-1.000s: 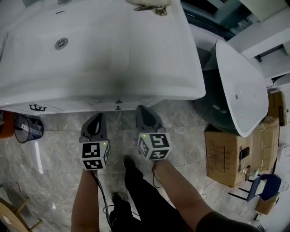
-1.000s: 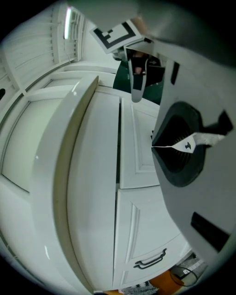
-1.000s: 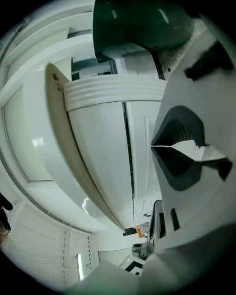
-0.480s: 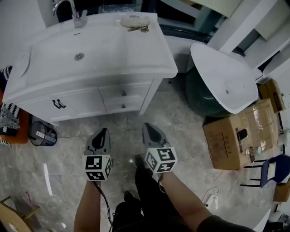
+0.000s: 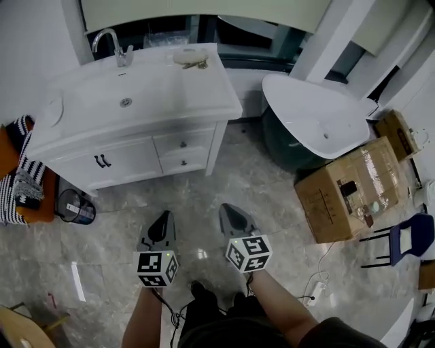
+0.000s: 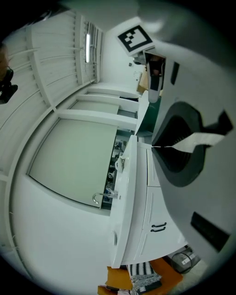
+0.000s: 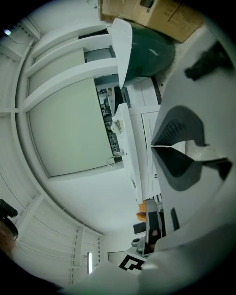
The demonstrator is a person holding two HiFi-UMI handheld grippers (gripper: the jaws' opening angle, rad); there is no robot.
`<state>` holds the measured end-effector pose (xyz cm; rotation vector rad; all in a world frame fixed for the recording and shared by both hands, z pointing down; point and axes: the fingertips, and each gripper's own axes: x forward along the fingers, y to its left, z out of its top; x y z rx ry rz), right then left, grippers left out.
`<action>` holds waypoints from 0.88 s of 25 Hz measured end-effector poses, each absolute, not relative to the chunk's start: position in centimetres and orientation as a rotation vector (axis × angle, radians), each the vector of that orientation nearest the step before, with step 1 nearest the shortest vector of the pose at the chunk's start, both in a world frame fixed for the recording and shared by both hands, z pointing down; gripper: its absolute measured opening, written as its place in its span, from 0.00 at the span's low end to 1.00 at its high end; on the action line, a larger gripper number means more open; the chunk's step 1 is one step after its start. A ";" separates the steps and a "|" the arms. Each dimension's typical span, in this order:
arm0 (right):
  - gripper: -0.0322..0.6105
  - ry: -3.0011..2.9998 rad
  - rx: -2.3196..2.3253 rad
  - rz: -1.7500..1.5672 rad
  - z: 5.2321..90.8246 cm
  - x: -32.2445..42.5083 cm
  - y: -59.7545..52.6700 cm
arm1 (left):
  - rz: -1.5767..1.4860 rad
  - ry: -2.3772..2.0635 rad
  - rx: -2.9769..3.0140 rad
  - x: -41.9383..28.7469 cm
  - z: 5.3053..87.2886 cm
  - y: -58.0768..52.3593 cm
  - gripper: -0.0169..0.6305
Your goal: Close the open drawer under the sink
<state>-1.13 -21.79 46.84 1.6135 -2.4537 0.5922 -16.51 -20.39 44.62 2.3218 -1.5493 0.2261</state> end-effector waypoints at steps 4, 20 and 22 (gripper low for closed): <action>0.09 -2.513 1.554 0.570 43.7 0.0 -18.6 | 0.199 -1.571 2.290 -14.9 42.5 -16.2 0.05; 0.09 -2.666 1.377 0.459 37.5 11.8 0.0 | 0.138 -1.748 2.313 -2.3 35.4 3.8 0.05; 0.09 -2.677 1.366 0.448 37.1 13.2 2.3 | 0.123 -1.770 2.317 -0.9 34.7 6.4 0.05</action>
